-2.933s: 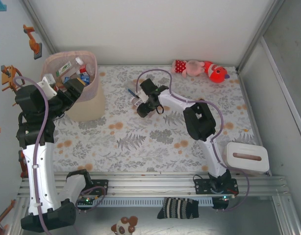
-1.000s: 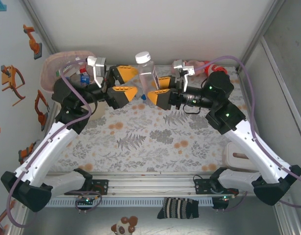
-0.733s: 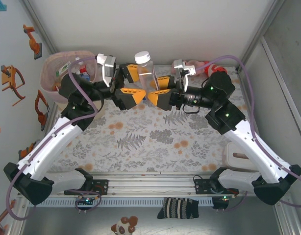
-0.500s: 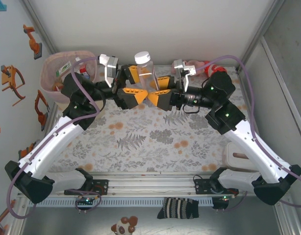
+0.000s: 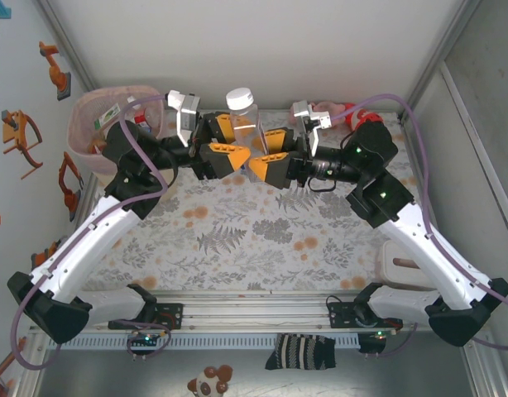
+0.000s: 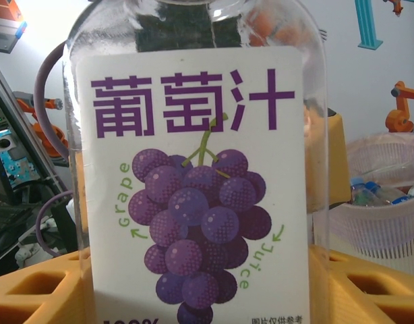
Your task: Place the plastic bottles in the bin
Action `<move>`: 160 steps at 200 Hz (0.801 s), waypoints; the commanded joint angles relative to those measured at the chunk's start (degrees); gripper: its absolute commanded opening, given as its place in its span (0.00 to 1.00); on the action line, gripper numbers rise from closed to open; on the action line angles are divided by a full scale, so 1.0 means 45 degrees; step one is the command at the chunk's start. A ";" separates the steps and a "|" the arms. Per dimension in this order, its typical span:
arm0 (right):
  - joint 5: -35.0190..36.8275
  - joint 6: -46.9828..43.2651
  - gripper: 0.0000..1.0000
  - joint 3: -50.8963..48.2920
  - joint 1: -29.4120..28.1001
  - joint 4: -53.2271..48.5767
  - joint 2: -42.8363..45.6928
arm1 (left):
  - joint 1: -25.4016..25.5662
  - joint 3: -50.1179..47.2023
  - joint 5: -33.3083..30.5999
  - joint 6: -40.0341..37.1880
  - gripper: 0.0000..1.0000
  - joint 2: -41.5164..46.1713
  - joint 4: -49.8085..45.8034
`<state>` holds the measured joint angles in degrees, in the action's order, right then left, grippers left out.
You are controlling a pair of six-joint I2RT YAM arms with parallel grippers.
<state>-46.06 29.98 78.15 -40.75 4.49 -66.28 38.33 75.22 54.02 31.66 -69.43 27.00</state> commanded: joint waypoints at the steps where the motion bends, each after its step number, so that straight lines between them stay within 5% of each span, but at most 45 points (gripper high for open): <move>1: 0.0333 0.0011 0.54 0.0173 -0.0066 0.0071 0.0319 | 0.0067 0.0480 0.0160 -0.1058 0.59 0.0252 -0.0403; 39: 0.1166 -0.0502 0.74 -0.0011 -0.0065 -0.0845 0.0729 | -0.0106 0.1121 -0.0721 -0.3015 0.58 0.0715 -0.3425; 69: 0.2391 -0.1177 0.78 0.0033 -0.0065 -0.2304 0.1204 | -0.0902 0.2334 -0.1925 -0.4381 0.56 0.0936 -0.6877; 160: 0.3932 -0.2333 0.79 0.0251 -0.0060 -0.4481 0.1934 | -0.6511 0.8089 -0.4789 -0.6456 0.55 -0.0799 -1.7496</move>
<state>-30.52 21.71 77.97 -40.93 -13.54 -58.37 14.61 105.16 37.58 7.05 -69.63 -34.33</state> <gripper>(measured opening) 0.795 0.616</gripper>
